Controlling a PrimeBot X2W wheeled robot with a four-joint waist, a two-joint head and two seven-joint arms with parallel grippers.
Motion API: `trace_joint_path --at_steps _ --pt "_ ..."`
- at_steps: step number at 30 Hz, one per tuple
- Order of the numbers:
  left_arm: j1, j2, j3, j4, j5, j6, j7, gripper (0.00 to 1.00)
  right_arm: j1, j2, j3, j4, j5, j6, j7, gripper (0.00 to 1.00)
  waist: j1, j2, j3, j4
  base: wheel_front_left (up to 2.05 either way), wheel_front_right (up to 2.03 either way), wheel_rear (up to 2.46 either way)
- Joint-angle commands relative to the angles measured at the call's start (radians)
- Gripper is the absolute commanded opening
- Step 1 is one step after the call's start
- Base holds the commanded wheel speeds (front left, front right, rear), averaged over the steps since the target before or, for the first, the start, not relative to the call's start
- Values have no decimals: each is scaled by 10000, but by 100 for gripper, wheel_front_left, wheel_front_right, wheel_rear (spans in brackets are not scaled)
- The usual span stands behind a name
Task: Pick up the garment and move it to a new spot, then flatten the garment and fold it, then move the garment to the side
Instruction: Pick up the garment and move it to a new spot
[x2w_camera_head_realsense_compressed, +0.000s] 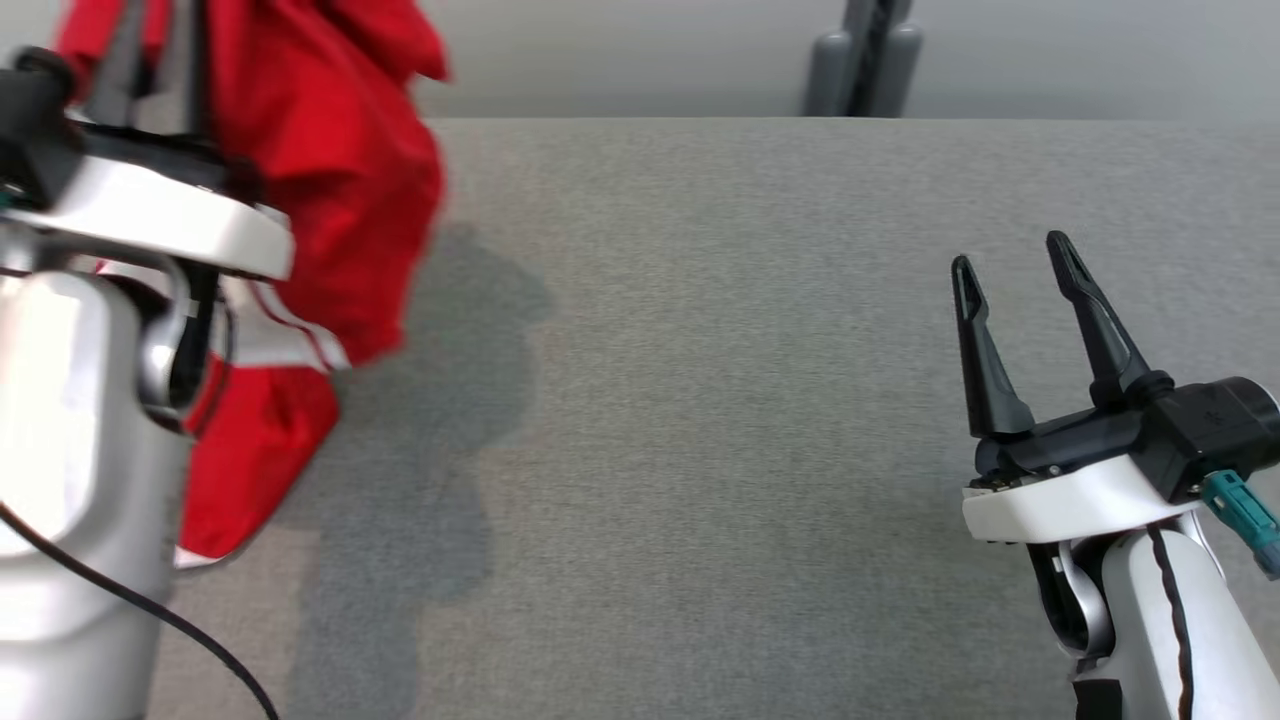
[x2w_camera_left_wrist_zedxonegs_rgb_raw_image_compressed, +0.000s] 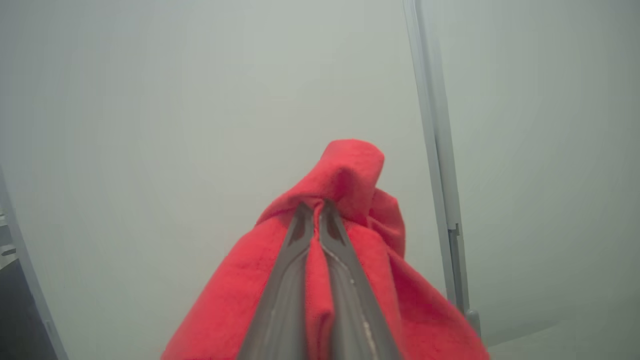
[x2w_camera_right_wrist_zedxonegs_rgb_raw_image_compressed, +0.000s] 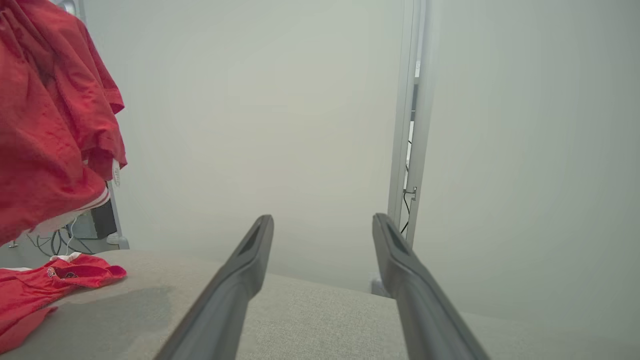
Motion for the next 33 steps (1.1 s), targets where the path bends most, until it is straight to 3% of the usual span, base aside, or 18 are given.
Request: trace_joint_path --at_steps 1,8,13,16,22,28,30,31,33 --pt "259 -206 -179 -443 -96 3 90 0 121 -39 -89 -55 59 1 -23 100 0 0 -101 -451 0 0 0" --pt "722 -1083 -1008 -1468 -259 39 597 0 80 -39 -318 -143 111 -1 -23 100 0 0 -29 -1570 0 0 0" --pt "872 -1640 -1869 -1523 294 251 530 0 -66 -41 -463 -274 235 -1 -23 100 0 0 267 -2674 0 0 0" --pt "802 -1948 -2266 -1112 512 403 398 0 -91 -37 -526 -318 394 -1 -23 100 0 0 485 -3350 0 0 0" --pt "426 -2000 -3016 498 1746 1023 5 0 -226 -37 -510 -409 796 -1 -23 100 0 0 986 -4623 0 0 0" --pt "238 -2074 -3355 2372 1832 909 -179 0 -143 -32 -469 -417 1087 -1 -23 100 0 0 1168 -5388 0 0 0" --pt "188 -2097 -3355 2827 1805 974 -309 60 -104 -34 -471 -428 1141 1 -23 100 0 0 1155 -5491 0 0 0" --pt "147 -2102 -3346 3007 1817 1022 -381 100 -85 -34 -476 -429 1153 -1 -23 100 0 0 1143 -5507 0 0 0" --pt "117 -2141 -3246 3293 1653 1079 -527 100 -31 -34 -525 -423 1142 1 -23 100 0 0 1081 -5466 0 0 0"
